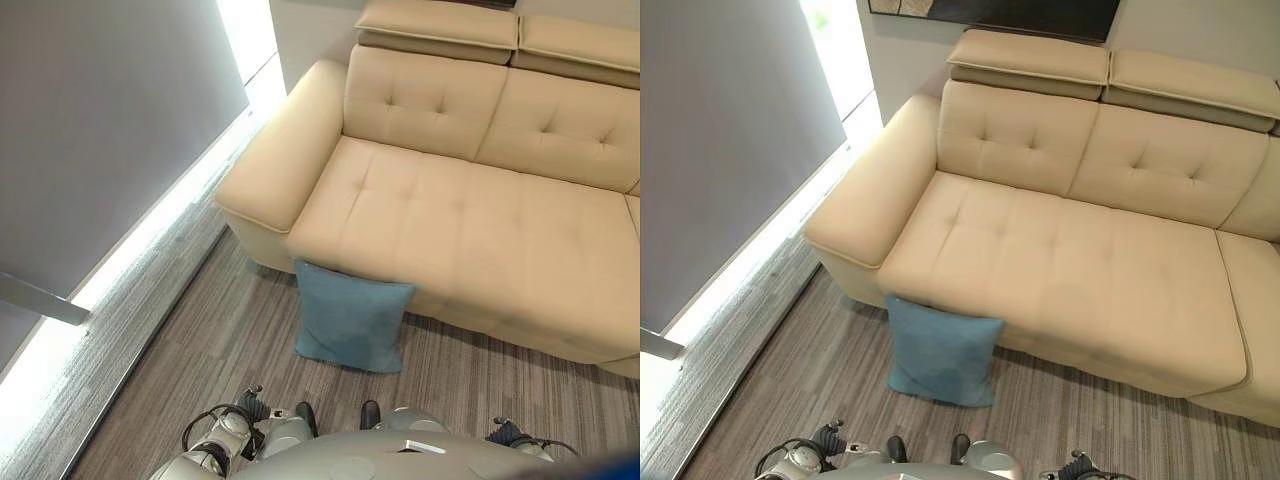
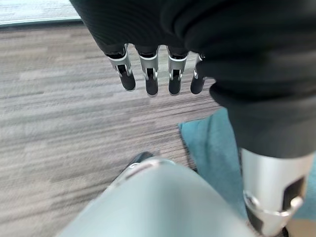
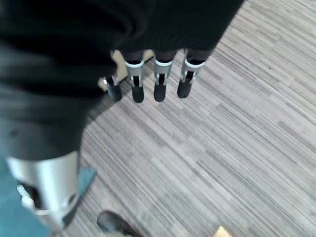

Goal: Pick up all the scattered cushions and arrange them neatly on the sofa.

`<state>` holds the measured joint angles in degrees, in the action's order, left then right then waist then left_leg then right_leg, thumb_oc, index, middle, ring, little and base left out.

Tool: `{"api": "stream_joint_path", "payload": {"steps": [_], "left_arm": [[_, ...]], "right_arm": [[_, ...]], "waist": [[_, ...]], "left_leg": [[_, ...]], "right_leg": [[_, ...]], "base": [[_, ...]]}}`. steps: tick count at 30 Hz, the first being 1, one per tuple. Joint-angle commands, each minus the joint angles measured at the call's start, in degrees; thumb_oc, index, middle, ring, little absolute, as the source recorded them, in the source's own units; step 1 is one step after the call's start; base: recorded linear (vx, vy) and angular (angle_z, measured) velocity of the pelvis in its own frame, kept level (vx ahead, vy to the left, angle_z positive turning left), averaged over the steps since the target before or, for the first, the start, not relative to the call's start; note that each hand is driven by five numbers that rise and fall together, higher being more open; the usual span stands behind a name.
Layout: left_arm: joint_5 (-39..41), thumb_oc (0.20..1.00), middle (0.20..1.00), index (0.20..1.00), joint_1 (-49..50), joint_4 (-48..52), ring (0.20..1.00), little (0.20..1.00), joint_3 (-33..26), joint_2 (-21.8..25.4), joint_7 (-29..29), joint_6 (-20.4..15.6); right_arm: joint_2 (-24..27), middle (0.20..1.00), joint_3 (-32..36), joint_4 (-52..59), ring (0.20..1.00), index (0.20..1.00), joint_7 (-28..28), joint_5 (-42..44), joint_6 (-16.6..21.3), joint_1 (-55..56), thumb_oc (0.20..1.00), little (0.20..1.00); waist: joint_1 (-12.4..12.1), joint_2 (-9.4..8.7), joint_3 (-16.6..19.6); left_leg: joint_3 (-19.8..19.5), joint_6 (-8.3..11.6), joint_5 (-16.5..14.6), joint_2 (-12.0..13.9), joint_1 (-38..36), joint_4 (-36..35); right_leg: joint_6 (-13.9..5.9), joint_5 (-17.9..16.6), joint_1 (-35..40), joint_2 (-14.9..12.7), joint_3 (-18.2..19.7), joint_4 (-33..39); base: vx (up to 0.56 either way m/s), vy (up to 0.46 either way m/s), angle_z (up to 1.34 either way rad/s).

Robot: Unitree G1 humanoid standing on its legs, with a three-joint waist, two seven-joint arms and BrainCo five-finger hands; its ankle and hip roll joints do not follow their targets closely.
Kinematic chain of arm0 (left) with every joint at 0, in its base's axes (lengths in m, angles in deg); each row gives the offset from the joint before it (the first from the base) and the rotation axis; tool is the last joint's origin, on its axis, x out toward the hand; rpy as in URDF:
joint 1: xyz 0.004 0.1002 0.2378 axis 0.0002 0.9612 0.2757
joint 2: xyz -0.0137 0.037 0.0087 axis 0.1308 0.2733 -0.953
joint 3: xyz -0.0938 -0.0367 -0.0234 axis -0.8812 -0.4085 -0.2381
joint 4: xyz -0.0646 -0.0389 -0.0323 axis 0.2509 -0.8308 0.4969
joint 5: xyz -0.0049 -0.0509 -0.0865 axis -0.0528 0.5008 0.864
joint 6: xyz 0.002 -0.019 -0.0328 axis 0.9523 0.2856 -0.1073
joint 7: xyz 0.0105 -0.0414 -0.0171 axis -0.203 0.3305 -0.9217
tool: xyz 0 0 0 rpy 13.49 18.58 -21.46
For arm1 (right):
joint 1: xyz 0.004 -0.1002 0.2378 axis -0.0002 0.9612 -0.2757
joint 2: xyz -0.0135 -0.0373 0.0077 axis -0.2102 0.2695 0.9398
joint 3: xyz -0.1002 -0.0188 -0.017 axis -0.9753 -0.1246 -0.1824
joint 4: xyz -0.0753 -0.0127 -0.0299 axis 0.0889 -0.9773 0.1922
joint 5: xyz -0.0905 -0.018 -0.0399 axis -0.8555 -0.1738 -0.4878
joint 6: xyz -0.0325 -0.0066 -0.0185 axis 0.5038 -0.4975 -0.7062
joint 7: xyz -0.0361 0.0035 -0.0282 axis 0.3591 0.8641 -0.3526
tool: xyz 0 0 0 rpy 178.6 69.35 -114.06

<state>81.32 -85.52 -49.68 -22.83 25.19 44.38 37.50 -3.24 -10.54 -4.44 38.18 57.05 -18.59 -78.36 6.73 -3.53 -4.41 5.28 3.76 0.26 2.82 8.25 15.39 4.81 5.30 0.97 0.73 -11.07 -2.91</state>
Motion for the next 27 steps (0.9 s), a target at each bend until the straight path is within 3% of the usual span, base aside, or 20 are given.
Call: {"api": "stream_joint_path", "payload": {"steps": [1, 2, 5, 10, 15, 20, 27], "left_arm": [[0.5, 1.0, 1.0, 1.0, -2.1, -0.8, 1.0, 1.0, -0.2, 0.1, -0.1, -1.0], [0.9, 1.0, 1.0, 1.0, -2.3, -1.0, 1.0, 1.0, -0.1, -0.1, -0.2, -1.0], [0.8, 1.0, 1.0, 1.0, -2.1, -1.9, 1.0, 1.0, -0.3, -0.1, -0.3, -0.8], [0.1, 1.0, 1.0, 1.0, -1.7, -2.1, 1.0, 1.0, -0.9, 0.2, -0.2, -0.4], [0.7, 1.0, 1.0, 1.0, -1.0, -2.6, 1.0, 1.0, -2.6, 0.9, -0.5, -0.5], [1.5, 1.0, 1.0, 1.0, -1.0, -2.8, 1.0, 1.0, -3.3, 1.8, -0.7, -0.6], [0.9, 1.0, 1.0, 1.0, -1.0, -2.9, 1.0, 1.0, -2.9, 1.3, -0.5, -0.8]], "right_arm": [[0.2, 1.0, -0.7, -0.5, 1.0, 1.0, -0.9, 0.6, 0.6, -2.6, 1.0, 1.0], [0.3, 1.0, -1.0, -0.3, 1.0, 1.0, -0.8, 0.6, 0.7, -2.9, 1.0, 1.0], [0.4, 1.0, -1.0, -0.5, 1.0, 1.0, -0.5, 0.5, 0.6, -3.0, 1.0, 1.0], [-0.4, 1.0, -1.7, -0.6, 1.0, 1.0, -0.1, -0.3, 0.4, -2.8, 1.0, 1.0], [-0.9, 1.0, -2.1, 0.1, 1.0, 1.0, 0.0, -0.8, 0.2, -4.0, 1.0, 1.0], [-1.5, 1.0, -2.7, -0.2, 1.0, 1.0, 0.3, -1.3, 0.2, -4.8, 1.0, 1.0], [-1.1, 1.0, -2.2, -0.6, 1.0, 1.0, -0.6, -1.1, 0.1, -3.9, 1.0, 1.0]], "waist": [[-0.8, -3.04, -1.9], [-1.2, -3.12, -1.9], [-1.4, -2.57, -2.0], [-1.4, -1.74, -0.5], [-2.4, -1.61, -1.0], [-3.1, -1.12, -1.5], [-3.4, -1.52, 0.6]], "left_leg": [[-3.9, -2.51, -8.4, -4.9, -3.9, -3.1], [-6.8, -2.32, -7.7, -5.0, -2.9, -4.1], [-8.4, -2.59, -7.0, -4.9, -3.1, -5.0], [-6.9, -4.14, -6.4, -5.3, -8.0, -11.2], [-4.3, -6.04, -6.4, -6.0, -9.3, -12.8], [-3.1, -6.76, -6.0, -5.8, -10.6, -15.0], [-2.7, -5.97, -5.0, -5.7, -12.3, -18.6]], "right_leg": [[-8.75, -2.4, -0.8, -2.2, 7.9, 2.8], [-8.66, -2.1, -0.9, -1.8, 9.1, 2.4], [-8.44, -1.3, -1.2, -1.3, 10.3, 0.7], [-9.54, -1.6, -1.2, -1.5, 12.0, -0.2], [-12.21, -3.0, -3.8, -2.9, 13.2, -3.1], [-13.76, -4.7, -6.9, -5.6, 9.1, -5.9], [-13.47, -6.5, -2.7, -6.3, 8.4, 3.2]], "base": [[0.08, 0.05, -0.42], [0.08, 0.067, -0.53], [0.07, 0.112, -0.61], [0.09, 0.184, -0.34], [-0.01, 0.186, -0.32], [-0.02, 0.074, -0.55], [0.05, -0.056, -0.03]]}}
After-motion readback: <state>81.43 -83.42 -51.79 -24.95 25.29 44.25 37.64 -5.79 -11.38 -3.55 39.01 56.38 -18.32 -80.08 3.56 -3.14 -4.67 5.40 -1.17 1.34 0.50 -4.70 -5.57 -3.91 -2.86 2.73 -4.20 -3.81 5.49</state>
